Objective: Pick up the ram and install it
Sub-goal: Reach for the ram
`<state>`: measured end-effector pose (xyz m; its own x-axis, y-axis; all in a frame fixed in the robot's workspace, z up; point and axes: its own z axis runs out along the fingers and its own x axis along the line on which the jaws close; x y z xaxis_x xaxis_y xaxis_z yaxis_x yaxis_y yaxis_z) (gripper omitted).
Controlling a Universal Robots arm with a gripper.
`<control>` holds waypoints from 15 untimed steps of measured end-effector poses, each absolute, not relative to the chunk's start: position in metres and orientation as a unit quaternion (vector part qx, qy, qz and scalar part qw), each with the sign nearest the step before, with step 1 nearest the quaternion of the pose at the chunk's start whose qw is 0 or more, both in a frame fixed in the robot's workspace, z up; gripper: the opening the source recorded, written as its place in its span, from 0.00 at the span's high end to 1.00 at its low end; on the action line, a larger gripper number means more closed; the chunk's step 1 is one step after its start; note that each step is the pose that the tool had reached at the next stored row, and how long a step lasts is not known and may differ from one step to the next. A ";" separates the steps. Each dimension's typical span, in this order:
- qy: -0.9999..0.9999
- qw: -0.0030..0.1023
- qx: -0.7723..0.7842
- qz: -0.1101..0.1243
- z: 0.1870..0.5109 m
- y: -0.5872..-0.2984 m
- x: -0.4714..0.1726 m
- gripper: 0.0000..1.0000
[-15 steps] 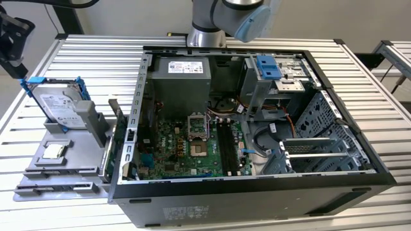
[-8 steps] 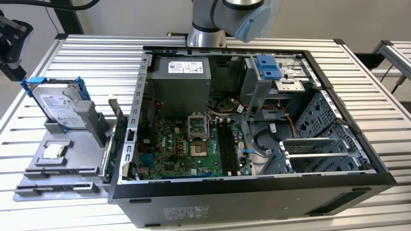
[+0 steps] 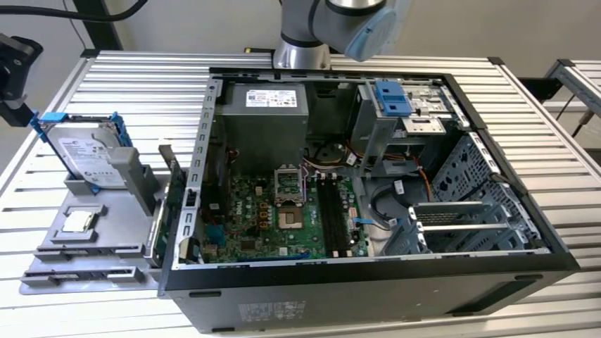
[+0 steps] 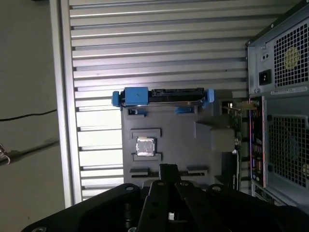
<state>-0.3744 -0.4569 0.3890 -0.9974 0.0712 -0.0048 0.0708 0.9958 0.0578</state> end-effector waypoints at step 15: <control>0.999 0.003 0.036 0.029 0.389 -0.471 -0.375 1.00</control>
<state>-0.3753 -0.4709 0.3887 -0.9974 0.0713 -0.0048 0.0709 0.9958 0.0578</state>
